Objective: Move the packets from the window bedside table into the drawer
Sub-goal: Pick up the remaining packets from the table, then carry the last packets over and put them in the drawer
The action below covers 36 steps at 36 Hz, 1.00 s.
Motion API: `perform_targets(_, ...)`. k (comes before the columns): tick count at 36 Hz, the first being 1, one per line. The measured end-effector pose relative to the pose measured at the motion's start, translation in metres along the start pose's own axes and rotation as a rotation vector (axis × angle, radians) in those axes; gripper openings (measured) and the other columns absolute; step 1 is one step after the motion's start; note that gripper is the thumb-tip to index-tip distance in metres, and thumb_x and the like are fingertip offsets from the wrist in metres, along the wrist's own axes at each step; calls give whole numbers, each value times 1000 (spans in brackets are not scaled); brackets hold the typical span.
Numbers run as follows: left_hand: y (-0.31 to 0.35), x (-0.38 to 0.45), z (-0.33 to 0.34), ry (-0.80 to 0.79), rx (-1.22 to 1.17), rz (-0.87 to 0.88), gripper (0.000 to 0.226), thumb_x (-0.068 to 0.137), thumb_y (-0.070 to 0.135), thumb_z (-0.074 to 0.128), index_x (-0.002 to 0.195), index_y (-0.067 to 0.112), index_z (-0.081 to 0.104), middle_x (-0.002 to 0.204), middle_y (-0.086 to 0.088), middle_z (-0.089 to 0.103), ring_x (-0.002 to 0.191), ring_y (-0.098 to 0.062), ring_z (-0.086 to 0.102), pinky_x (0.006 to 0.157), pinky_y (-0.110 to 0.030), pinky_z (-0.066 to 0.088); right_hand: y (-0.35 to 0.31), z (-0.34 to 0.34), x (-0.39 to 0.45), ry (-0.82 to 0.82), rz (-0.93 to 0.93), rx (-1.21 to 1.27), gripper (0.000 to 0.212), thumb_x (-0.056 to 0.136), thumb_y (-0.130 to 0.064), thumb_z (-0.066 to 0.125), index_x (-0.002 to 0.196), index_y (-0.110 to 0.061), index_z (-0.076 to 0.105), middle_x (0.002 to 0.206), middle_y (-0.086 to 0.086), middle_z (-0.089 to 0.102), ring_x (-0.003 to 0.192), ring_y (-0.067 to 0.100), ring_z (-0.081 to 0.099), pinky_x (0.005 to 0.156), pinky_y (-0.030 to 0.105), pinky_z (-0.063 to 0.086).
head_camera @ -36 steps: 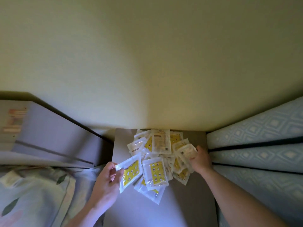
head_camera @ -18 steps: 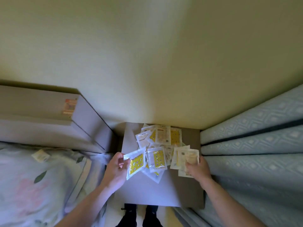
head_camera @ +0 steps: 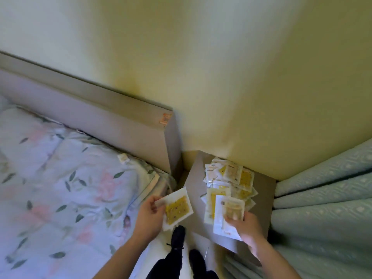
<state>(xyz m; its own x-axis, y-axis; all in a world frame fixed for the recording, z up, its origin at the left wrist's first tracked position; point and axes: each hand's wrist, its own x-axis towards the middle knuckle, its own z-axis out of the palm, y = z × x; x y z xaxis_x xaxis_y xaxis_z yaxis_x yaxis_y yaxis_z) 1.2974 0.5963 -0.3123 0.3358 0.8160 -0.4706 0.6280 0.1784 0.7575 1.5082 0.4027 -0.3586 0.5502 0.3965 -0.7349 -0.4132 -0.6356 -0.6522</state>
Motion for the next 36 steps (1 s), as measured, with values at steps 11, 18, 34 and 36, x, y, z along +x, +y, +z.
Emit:
perform_targets(11, -74, -120, -75, 303, -296, -182, 7, 97, 13, 60, 93, 13, 66, 84, -3, 74, 72, -22, 67, 68, -41, 55, -30, 50, -57, -284, -185, -318, 21, 82, -1, 78, 91, -19, 74, 77, -10, 77, 79, 12, 73, 65, 25, 58)
perform_targets(18, -130, -211, -132, 560, -406, -267, 7, 97, 22, 63, 92, 25, 68, 87, 10, 74, 87, -19, 70, 83, -45, 58, -28, 137, -119, -544, -306, -537, 22, 82, -12, 81, 102, -20, 76, 93, -4, 79, 90, 20, 75, 85, 45, 61)
perform_targets(34, -327, -494, -245, 987, -677, -282, 12, 100, 18, 60, 93, 9, 65, 87, -12, 71, 78, -25, 70, 76, -41, 63, 114, 348, -363, -895, -632, -804, 4, 81, -10, 79, 85, -12, 78, 80, 6, 78, 75, 15, 70, 75, 38, 57)
perform_targets(36, -356, -528, -259, 1041, -701, -274, 12, 99, 14, 60, 91, 7, 64, 84, -13, 70, 77, -22, 68, 76, -43, 63, 142, 368, -396, -938, -629, -797, 7, 81, -10, 80, 87, -12, 78, 84, 5, 78, 82, 20, 73, 83, 44, 58)
